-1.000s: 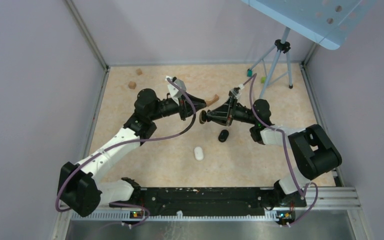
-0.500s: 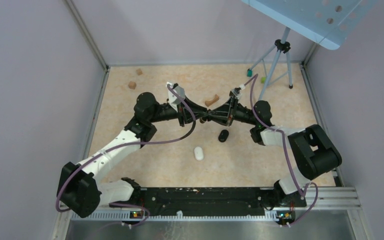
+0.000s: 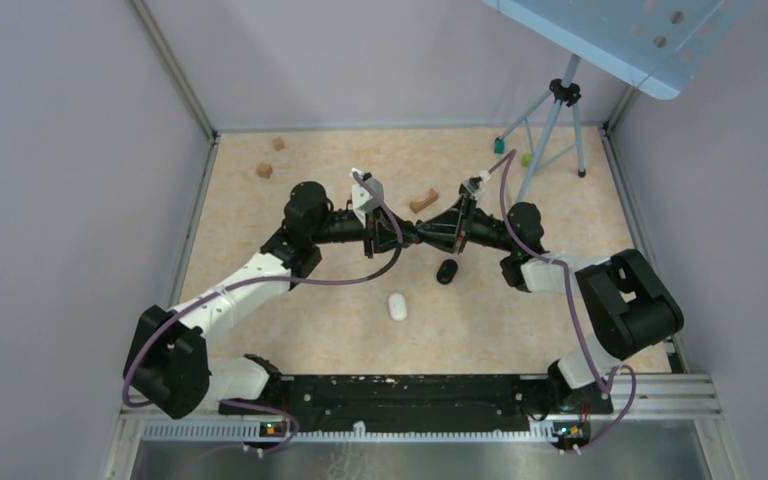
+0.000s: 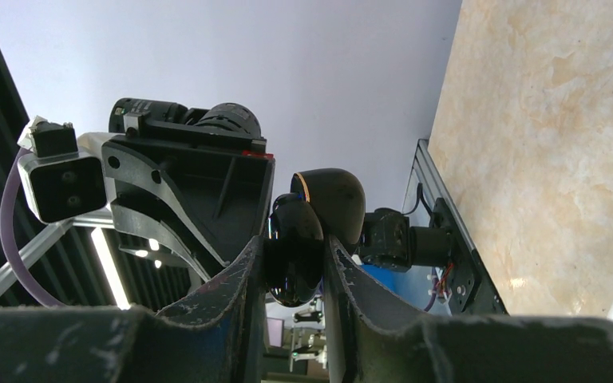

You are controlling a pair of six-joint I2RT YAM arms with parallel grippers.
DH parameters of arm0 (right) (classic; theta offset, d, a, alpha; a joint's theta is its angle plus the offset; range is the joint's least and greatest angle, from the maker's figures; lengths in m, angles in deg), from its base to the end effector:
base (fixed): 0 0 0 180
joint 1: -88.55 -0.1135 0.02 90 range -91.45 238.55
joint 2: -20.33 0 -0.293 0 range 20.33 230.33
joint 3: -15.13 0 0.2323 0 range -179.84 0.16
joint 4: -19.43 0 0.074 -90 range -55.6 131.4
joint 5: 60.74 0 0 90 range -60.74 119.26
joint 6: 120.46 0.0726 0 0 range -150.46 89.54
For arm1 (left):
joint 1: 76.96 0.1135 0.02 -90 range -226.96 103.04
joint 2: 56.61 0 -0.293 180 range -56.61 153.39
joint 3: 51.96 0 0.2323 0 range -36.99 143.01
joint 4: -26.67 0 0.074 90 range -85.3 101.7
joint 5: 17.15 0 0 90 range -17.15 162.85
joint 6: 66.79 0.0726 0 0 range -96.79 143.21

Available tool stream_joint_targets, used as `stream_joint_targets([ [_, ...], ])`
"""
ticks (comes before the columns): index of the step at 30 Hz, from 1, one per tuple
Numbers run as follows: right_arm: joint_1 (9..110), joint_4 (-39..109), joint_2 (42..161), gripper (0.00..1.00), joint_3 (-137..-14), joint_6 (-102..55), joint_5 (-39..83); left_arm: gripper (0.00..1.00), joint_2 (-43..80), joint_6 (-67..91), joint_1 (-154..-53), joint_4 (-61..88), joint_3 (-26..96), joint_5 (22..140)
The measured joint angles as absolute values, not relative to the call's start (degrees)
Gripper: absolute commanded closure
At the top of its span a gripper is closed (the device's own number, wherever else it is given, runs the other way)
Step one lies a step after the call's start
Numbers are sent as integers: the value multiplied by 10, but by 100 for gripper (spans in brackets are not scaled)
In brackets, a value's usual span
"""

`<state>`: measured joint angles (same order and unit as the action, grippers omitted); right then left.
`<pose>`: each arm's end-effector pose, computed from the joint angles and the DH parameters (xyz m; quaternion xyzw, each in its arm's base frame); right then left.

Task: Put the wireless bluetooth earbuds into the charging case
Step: Insert the right earbud into the right side groove of the charging case.

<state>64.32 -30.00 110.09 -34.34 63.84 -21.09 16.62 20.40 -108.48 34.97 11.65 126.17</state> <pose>0.2641 0.1802 0.2754 0.0718 0.6665 0.7331 0.1150 0.2098 -0.1970 0.3525 0.4623 0.5415 -0.4910 0.5021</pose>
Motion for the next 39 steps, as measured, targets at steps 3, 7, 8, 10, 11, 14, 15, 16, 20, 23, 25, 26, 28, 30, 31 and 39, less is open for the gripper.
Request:
stream_joint_targets([
  [3,643,-300,1101,100,-343,639,-210,96,170,208,-1085,348,116,1262],
  [7,643,-300,1101,100,-343,639,-209,97,171,216,-1085,347,116,1262],
  [8,643,-300,1101,100,-343,639,-208,97,171,220,-1085,346,116,1262],
  [10,643,-301,1101,100,-343,639,-207,97,171,228,-1085,341,116,1261],
  [11,643,-301,1101,100,-343,639,-206,97,171,232,-1085,340,116,1261],
  [14,643,-301,1101,100,-343,639,-203,97,171,239,-1085,338,116,1257],
  [15,643,-301,1101,100,-343,639,-203,97,170,240,-1085,338,116,1255],
  [16,643,-301,1101,100,-343,639,-202,97,170,241,-1085,338,116,1253],
  [20,643,-302,1101,100,-343,639,-198,98,167,241,-1085,337,116,1246],
  [23,643,-304,1101,100,-343,641,-198,98,165,241,-1085,337,116,1244],
  [25,643,-303,1101,100,-343,642,-198,98,164,241,-1085,336,116,1242],
  [26,643,-303,1101,100,-343,642,-198,98,163,241,-1085,336,116,1241],
  [28,643,-303,1101,100,-343,641,-197,99,162,241,-1085,336,116,1238],
  [30,643,-303,1101,100,-343,641,-197,99,160,243,-1085,336,116,1235],
  [31,643,-303,1101,100,-343,641,-198,99,159,245,-1085,336,116,1230],
  [39,642,-303,1101,100,-343,641,-200,99,159,249,-1085,335,116,1212],
])
